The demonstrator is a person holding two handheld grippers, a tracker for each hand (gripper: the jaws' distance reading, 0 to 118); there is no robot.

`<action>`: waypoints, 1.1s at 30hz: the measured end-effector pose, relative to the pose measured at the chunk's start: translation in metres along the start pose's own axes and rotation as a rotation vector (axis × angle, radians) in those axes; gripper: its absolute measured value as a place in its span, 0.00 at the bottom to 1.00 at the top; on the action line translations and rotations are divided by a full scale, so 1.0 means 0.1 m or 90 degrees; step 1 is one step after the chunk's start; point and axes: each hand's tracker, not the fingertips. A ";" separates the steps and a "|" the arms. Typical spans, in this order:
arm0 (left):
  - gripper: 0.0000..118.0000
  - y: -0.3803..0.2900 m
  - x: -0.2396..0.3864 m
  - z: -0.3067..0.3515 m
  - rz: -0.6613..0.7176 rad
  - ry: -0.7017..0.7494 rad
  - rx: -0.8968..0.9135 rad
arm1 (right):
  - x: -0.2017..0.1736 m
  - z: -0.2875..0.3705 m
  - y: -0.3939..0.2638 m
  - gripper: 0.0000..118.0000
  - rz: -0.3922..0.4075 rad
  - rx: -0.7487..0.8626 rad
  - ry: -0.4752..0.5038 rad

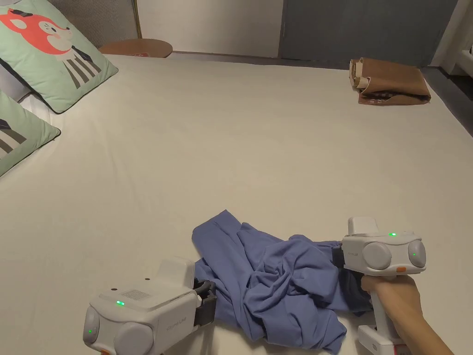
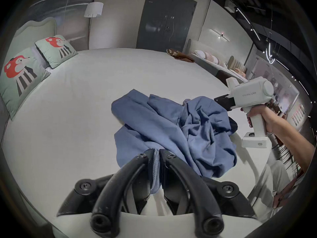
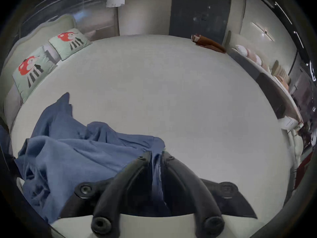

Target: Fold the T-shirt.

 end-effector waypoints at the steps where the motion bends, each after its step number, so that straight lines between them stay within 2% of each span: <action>1: 0.03 0.01 0.00 0.02 0.005 -0.001 0.002 | 0.01 0.08 0.00 0.08 0.005 0.018 -0.014; 6: 0.03 0.10 -0.07 0.16 0.029 -0.007 0.037 | 0.18 0.63 0.16 0.07 0.022 0.130 -0.034; 9: 0.03 0.33 -0.18 0.27 0.041 0.001 0.071 | 0.35 1.03 0.38 0.07 0.014 0.202 -0.052; 13: 0.03 0.89 -0.37 0.49 0.041 0.033 0.152 | 0.61 1.58 0.78 0.07 0.006 0.295 -0.077; 15: 0.03 1.21 -0.44 0.60 0.012 0.064 0.188 | 0.70 1.82 0.94 0.07 -0.011 0.332 -0.083; 17: 0.03 1.63 -0.46 0.73 -0.014 0.091 0.219 | 0.81 2.01 1.16 0.07 -0.006 0.369 -0.109; 19: 0.03 1.96 -0.51 0.80 -0.023 0.110 0.235 | 0.92 2.06 1.34 0.07 -0.005 0.397 -0.129; 22: 0.03 2.51 -0.52 0.86 -0.041 0.152 0.269 | 1.10 2.19 1.61 0.07 -0.040 0.438 -0.123; 26: 0.03 3.24 -0.50 0.86 -0.057 0.202 0.318 | 1.25 2.35 1.94 0.07 -0.048 0.485 -0.178; 28: 0.03 3.55 -0.49 0.82 -0.066 0.225 0.330 | 1.34 2.38 2.12 0.07 -0.062 0.504 -0.181; 33: 0.03 4.11 -0.53 0.73 -0.063 0.256 0.368 | 1.51 2.39 2.48 0.07 -0.083 0.549 -0.199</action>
